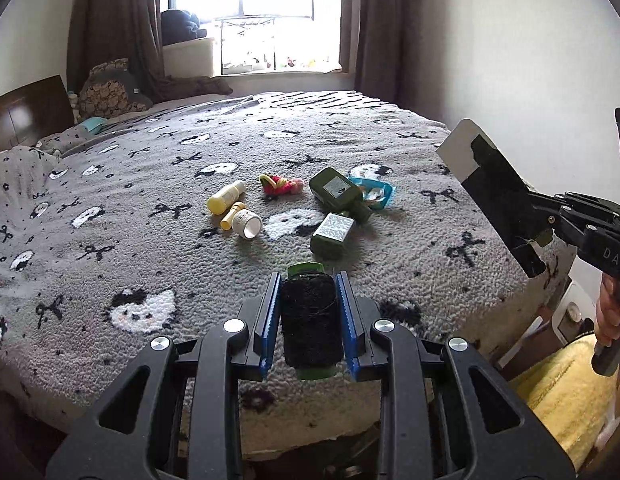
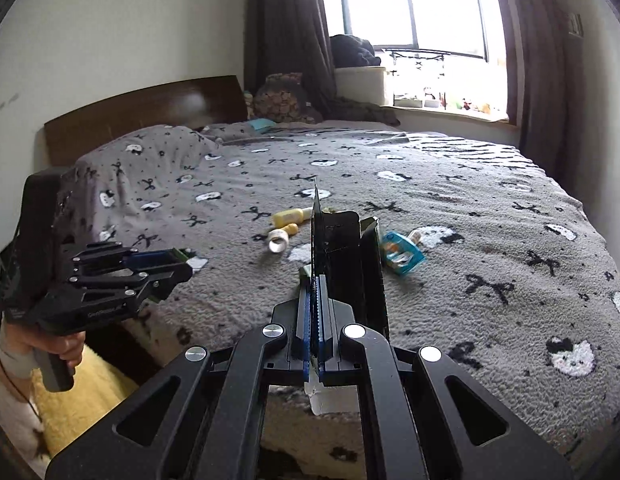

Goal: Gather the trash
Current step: 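Carry the black box and black spool down past the bed edge to the bin, then open both tools over the bin to drop the box and spool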

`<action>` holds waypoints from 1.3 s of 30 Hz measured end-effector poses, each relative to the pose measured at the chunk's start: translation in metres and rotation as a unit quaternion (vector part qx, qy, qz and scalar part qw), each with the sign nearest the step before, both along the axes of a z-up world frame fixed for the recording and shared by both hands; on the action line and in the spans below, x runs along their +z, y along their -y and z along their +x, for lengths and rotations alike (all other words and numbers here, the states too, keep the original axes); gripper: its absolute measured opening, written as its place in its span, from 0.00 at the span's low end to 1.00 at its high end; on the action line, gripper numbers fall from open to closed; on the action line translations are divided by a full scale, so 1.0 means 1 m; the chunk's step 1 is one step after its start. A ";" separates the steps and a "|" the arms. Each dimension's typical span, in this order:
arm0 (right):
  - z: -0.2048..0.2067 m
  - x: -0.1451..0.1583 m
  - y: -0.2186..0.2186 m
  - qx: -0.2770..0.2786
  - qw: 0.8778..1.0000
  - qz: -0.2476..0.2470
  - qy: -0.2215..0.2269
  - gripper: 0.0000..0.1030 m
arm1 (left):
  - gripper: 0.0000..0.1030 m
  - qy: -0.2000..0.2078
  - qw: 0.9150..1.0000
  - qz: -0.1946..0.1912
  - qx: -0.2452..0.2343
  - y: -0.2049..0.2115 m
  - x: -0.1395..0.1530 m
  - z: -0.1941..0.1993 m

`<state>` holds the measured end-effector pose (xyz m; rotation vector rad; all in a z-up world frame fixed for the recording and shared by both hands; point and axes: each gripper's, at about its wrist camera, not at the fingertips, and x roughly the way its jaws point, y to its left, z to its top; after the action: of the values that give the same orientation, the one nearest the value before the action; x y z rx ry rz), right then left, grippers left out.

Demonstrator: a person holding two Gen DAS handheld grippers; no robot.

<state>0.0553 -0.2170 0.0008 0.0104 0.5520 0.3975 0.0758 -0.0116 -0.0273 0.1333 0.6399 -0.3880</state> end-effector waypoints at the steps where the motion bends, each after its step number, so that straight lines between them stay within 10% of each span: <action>1: -0.006 -0.004 -0.002 0.010 1.000 0.004 -0.005 0.04 | 0.25 0.000 1.000 0.003 -0.002 0.001 -0.003 -0.007; 19: -0.071 -0.128 -0.040 0.092 0.982 0.025 -0.161 0.04 | 0.25 -0.148 0.988 0.025 -0.027 0.003 -0.134 -0.069; 39: -0.065 -0.261 -0.065 0.023 0.924 -0.014 -0.381 0.04 | 0.25 -0.344 0.936 0.046 -0.057 0.019 -0.267 -0.075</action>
<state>-0.0094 -0.1523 -0.2597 0.1294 1.3300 0.4268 0.0012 -0.0307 -0.2941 0.1232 1.3479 -0.5218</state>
